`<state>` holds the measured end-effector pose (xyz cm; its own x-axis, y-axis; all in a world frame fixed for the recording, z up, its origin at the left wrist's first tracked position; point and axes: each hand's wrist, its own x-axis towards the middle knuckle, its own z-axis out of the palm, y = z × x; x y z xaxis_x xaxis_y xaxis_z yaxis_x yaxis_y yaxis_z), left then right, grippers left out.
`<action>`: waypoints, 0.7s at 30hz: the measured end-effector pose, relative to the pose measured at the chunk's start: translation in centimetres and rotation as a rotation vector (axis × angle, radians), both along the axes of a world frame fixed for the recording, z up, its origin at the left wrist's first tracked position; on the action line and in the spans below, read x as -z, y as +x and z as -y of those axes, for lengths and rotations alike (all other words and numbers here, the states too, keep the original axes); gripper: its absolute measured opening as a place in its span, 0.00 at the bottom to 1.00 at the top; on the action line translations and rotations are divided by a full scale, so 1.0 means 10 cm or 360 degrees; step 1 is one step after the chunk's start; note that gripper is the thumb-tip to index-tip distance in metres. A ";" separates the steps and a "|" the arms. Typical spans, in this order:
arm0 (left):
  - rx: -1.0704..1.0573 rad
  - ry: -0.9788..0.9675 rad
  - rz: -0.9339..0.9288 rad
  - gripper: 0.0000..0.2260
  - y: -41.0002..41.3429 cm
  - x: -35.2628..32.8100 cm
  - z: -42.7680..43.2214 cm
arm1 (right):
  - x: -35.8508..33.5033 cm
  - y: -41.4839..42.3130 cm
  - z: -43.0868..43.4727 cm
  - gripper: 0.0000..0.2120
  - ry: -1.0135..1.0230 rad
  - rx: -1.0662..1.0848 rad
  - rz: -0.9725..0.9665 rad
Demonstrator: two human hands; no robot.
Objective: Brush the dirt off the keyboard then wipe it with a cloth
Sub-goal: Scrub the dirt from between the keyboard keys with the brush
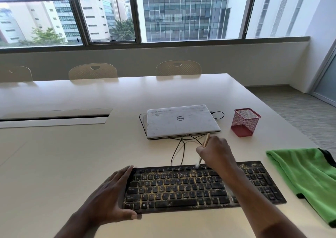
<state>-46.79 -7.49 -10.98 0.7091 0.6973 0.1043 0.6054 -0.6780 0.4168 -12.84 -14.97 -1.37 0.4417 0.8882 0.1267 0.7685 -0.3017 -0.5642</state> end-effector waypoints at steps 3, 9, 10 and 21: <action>0.0004 0.0008 0.0004 0.62 -0.01 0.01 -0.01 | 0.01 0.06 0.01 0.12 0.0044 0.0065 0.0039; 0.0004 -0.0019 0.0012 0.63 0.00 0.01 0.00 | 0.01 0.09 0.03 0.10 0.0003 -0.0034 -0.0082; -0.0002 -0.0019 0.0012 0.63 0.00 0.01 0.00 | 0.02 0.12 0.04 0.11 -0.0020 0.0015 -0.0034; -0.0028 -0.0023 -0.0004 0.63 -0.01 0.03 -0.01 | 0.00 0.21 0.09 0.08 -0.0001 -0.0012 0.0033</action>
